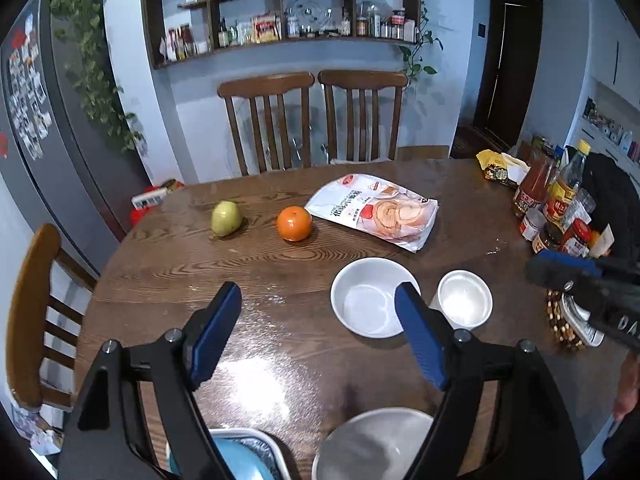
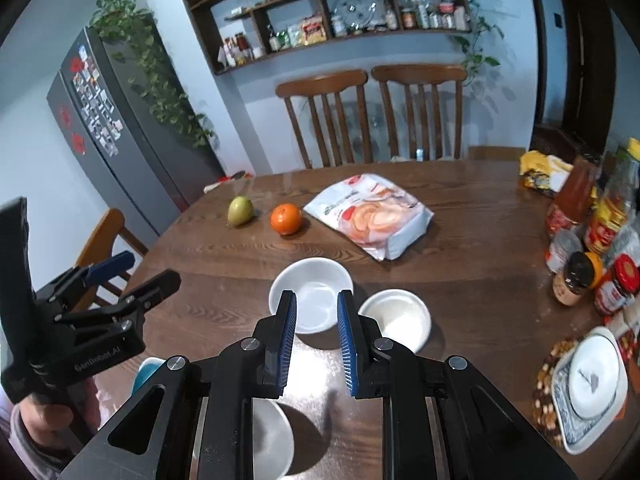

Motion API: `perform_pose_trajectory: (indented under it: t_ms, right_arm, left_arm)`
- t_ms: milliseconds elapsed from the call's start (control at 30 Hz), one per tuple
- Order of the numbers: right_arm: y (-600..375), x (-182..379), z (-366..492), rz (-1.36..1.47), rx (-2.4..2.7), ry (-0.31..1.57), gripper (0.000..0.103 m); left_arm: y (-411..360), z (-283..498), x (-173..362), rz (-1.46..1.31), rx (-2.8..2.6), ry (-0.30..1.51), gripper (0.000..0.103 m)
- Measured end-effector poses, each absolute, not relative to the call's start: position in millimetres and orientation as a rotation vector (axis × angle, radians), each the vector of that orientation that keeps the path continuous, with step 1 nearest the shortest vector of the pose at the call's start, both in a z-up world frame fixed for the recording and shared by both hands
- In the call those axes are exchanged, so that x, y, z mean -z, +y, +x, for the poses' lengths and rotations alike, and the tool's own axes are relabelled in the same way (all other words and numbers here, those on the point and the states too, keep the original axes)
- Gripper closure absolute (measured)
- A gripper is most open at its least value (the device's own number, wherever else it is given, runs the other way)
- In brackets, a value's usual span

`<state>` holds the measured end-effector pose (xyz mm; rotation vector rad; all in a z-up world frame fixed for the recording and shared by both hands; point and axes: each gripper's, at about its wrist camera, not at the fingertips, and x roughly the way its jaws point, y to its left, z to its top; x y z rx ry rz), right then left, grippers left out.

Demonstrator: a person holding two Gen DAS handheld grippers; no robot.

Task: Organize plates and bowls
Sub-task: 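Move both tools to the medium white bowl and grasp its rim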

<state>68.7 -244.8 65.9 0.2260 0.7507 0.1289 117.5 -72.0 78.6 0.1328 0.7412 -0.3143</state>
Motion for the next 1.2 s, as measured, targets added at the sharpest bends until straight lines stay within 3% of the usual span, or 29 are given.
perform_pose_trajectory:
  t_ms: [600,933,1200]
  right_arm:
    - [-244,46,191,0.283,-0.204,1.014,0.082]
    - [-250,50,208,0.279,-0.205,0.985,0.082]
    - [-242,72,227,0.208,-0.216,1.107,0.082]
  left_arm:
    - [-100,194,41,0.041,0.336,1.014,0.025]
    - [-108,213,61,0.038,0.367,1.054,0.025]
    - [-112,222,73,0.039,0.378,1.085,0.028]
